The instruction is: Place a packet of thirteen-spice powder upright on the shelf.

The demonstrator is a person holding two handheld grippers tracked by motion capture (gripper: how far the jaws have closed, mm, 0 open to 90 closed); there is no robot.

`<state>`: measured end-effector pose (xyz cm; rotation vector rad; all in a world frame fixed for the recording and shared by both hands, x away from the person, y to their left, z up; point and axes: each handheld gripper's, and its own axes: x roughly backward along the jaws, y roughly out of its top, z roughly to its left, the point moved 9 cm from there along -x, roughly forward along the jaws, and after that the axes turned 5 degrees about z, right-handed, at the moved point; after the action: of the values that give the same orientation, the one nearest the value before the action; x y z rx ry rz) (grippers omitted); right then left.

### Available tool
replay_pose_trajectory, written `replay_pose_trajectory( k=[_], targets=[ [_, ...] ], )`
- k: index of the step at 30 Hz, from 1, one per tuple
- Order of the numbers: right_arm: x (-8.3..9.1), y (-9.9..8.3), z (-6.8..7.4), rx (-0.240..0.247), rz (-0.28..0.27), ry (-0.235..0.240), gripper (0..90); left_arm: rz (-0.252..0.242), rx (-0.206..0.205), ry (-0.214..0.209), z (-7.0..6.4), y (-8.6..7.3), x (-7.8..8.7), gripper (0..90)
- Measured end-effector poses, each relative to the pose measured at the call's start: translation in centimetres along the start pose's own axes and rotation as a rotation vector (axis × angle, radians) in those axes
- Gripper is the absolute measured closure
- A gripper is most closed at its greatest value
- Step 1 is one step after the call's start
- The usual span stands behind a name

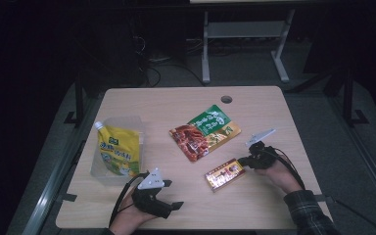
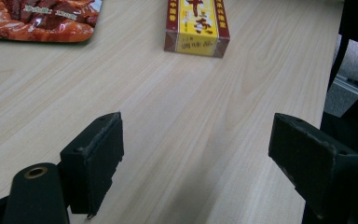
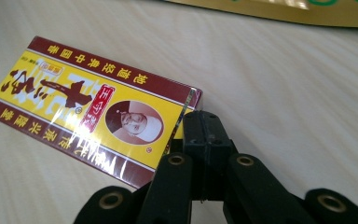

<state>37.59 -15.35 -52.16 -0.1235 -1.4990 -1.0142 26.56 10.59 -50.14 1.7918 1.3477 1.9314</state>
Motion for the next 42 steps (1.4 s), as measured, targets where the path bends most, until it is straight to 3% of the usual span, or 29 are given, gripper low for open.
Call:
replay_pose_trajectory(
  k=[17,20,22,30,33,37,42],
  targets=[
    [-1.8,1.6,7.0,0.140,0.008,0.133,90.0,0.000,-0.009,0.000,-0.1,0.0,-0.2,17.1],
    [-1.9,1.7,7.4,0.159,0.008,0.126,90.0,0.001,-0.010,0.000,-0.1,0.0,-0.2,16.9],
    [-1.5,1.6,7.3,0.135,-0.008,0.117,87.5,0.001,-0.011,-0.002,-0.2,0.0,-0.2,16.5],
    [1.2,-0.1,5.9,0.048,-0.099,0.028,54.8,-0.002,-0.034,-0.013,-0.9,0.7,-1.0,15.2],
    [1.6,-1.2,5.8,0.013,-0.107,0.012,47.6,0.006,-0.049,-0.020,-1.1,1.2,-1.7,15.2],
    [2.0,-2.5,5.8,-0.007,-0.117,-0.004,42.2,0.029,-0.064,-0.014,-1.1,1.5,-2.9,15.2],
    [2.3,-3.4,5.8,-0.029,-0.116,-0.012,41.7,0.074,-0.073,-0.006,-1.0,1.4,-4.2,13.9]
  ],
)
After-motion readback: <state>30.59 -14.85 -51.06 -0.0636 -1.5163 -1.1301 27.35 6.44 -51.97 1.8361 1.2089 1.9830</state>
